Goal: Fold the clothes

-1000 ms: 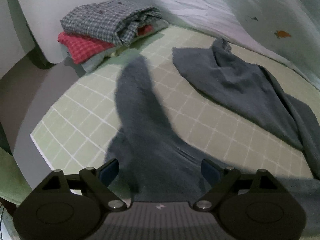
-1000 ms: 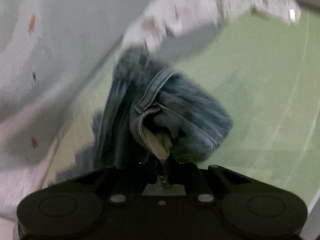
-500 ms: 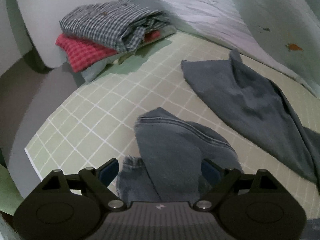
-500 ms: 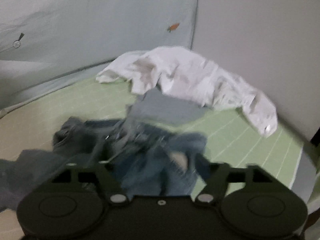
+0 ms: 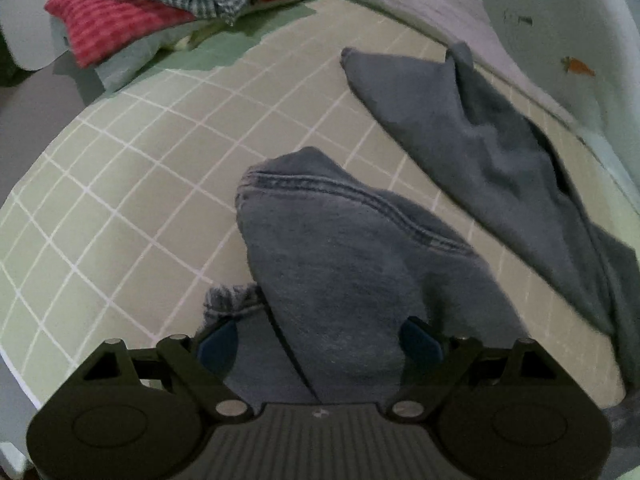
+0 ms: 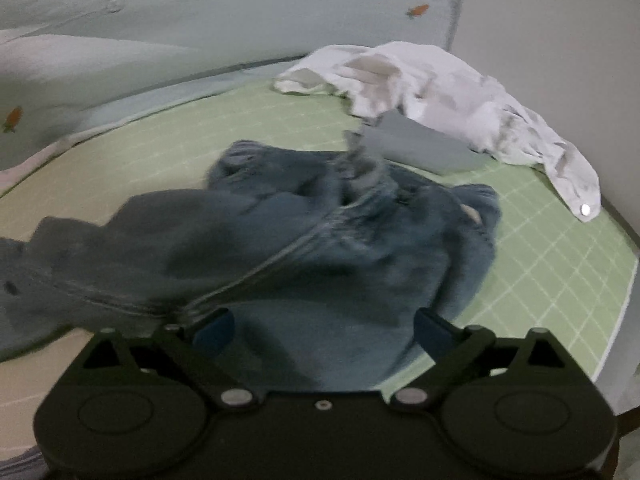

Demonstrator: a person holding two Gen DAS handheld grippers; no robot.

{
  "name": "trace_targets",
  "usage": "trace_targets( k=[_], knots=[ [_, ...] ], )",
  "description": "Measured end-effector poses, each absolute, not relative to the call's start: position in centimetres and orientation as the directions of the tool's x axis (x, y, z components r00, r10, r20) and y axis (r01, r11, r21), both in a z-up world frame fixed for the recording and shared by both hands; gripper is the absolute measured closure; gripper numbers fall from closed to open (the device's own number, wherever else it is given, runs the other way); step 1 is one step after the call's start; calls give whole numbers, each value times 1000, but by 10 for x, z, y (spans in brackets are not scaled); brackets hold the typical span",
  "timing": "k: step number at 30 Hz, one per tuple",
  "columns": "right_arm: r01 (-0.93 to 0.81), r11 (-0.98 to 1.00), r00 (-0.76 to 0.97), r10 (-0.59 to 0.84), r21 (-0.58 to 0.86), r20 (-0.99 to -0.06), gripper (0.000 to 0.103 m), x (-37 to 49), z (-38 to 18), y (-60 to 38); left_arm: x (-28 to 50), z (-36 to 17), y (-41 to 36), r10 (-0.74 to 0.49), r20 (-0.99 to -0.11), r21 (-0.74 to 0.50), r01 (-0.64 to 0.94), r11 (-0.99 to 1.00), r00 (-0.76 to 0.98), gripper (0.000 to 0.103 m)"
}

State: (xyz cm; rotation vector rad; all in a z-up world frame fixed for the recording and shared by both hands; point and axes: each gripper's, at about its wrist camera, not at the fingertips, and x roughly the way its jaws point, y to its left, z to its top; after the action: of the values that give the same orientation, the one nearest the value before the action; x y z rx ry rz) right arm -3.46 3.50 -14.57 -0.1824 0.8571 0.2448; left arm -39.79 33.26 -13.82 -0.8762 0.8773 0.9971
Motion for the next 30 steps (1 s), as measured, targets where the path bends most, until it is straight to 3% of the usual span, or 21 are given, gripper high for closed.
trace_targets(
  k=[11,14,17,18,19,22,30],
  knots=[
    [-406,906,625,180,-120,-760,5,-68,-142,75,-468,-132,350,378,-882,-238,-958,158,281,16],
    [-444,887,612,196,-128,-766,5,-77,-144,87,-467,-139,353,361,-874,-279,-944,174,325,29],
    [-470,872,609,208,-137,-765,5,-86,-143,98,-451,-142,351,354,-873,-262,-934,245,337,52],
    [-474,871,607,213,-134,-766,5,-87,-143,100,-444,-142,350,353,-876,-243,-932,268,330,64],
    [-477,869,605,216,-131,-766,5,-89,-143,102,-438,-143,349,361,-882,-207,-937,280,302,82],
    [-484,864,610,218,-140,-761,5,-94,-142,104,-426,-142,346,392,-883,-138,-942,307,257,91],
    [-482,863,625,221,-148,-749,5,-99,-138,105,-476,-119,364,522,-849,-39,-994,99,85,92]
  ],
)
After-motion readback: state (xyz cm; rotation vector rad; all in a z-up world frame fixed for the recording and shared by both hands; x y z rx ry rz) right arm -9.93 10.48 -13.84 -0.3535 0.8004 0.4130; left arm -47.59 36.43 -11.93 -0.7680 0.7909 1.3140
